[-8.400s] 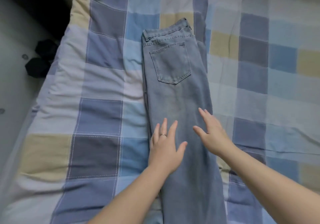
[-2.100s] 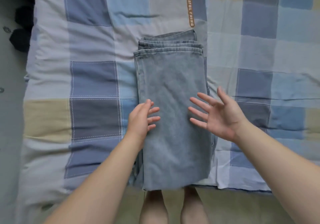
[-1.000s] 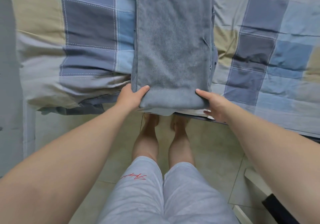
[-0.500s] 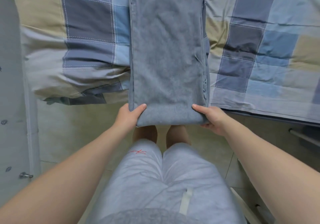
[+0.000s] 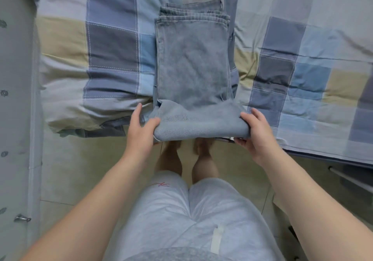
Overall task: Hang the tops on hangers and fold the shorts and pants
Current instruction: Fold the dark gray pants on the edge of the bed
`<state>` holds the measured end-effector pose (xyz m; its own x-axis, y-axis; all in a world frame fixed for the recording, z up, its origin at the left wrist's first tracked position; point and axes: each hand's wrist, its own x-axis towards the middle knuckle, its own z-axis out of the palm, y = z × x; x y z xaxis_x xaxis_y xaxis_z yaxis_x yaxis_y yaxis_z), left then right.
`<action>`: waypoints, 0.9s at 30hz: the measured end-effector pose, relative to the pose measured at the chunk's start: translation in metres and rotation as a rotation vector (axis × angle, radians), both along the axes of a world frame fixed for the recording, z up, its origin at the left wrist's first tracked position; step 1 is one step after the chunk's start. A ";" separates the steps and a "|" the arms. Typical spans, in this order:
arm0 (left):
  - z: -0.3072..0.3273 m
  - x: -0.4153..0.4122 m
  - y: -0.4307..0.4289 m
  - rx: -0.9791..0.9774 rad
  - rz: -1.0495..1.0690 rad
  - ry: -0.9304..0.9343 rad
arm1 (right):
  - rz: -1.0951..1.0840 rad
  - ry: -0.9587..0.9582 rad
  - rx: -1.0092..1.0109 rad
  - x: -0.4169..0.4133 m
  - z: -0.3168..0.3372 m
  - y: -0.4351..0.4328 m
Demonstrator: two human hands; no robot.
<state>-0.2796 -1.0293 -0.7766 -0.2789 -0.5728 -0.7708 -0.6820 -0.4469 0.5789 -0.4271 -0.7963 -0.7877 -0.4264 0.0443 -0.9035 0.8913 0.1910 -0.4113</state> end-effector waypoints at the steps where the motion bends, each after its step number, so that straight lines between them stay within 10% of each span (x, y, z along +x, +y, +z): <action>1: 0.002 -0.011 -0.007 0.022 0.028 0.049 | 0.004 0.032 -0.025 -0.013 0.004 -0.008; 14: -0.026 -0.198 -0.110 0.129 -0.219 0.226 | 0.087 0.144 -0.205 -0.173 -0.019 -0.117; 20: -0.081 -0.248 -0.121 -0.066 -0.438 0.264 | 0.393 0.286 -0.146 -0.209 -0.072 -0.170; 27: -0.163 -0.231 -0.121 -0.530 -1.277 -0.157 | 1.300 0.374 0.348 -0.192 -0.153 -0.151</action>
